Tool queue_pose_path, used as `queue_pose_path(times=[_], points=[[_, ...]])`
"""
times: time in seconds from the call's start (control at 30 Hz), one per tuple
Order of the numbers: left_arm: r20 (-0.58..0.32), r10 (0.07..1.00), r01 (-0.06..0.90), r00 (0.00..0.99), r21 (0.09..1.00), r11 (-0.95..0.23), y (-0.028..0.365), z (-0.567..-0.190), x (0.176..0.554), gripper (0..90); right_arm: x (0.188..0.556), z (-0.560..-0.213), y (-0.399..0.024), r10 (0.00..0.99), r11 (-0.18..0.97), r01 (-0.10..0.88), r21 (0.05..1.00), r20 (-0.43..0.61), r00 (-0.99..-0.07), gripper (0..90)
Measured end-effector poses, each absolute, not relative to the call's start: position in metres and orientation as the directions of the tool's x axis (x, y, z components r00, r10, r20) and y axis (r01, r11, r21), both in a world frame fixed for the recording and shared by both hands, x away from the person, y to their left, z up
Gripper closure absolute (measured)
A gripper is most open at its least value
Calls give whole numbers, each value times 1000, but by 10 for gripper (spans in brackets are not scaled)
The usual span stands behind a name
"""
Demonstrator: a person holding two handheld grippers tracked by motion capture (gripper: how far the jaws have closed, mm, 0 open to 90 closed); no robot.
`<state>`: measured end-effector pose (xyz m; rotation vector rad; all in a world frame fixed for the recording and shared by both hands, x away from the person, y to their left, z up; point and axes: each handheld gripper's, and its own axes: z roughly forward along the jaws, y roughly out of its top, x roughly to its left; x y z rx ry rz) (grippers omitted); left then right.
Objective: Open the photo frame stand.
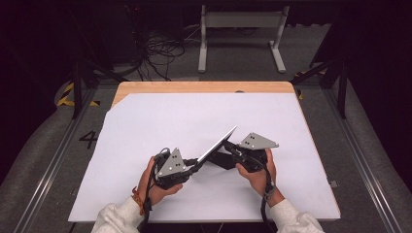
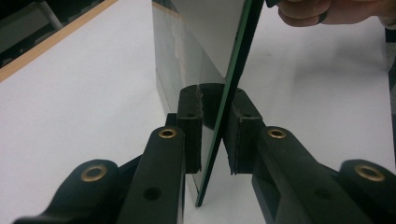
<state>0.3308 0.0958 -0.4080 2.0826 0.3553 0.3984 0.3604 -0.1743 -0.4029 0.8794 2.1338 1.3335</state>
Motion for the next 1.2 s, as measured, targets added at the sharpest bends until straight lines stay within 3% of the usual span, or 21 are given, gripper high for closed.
queue_pose_path(times=[0.47, 0.7, 0.93, 1.2], points=[[109, 386, 90, 916, 882, -462, 106, -405, 326, 720, 362, -403, -174, 733, 335, 266, 904, -72, -676, 882], [88, 380, 110, 921, 876, -470, 122, -407, 323, 880, 363, -401, -179, 743, 322, 266, 909, -69, -666, 891], [35, 390, 160, 920, 875, -456, 120, -417, 338, 868, 364, -402, -176, 737, 329, 264, 907, -72, -672, 899], [33, 386, 161, 922, 874, -459, 115, -419, 340, 871, 364, -402, -175, 724, 318, 259, 912, -57, -688, 900]])
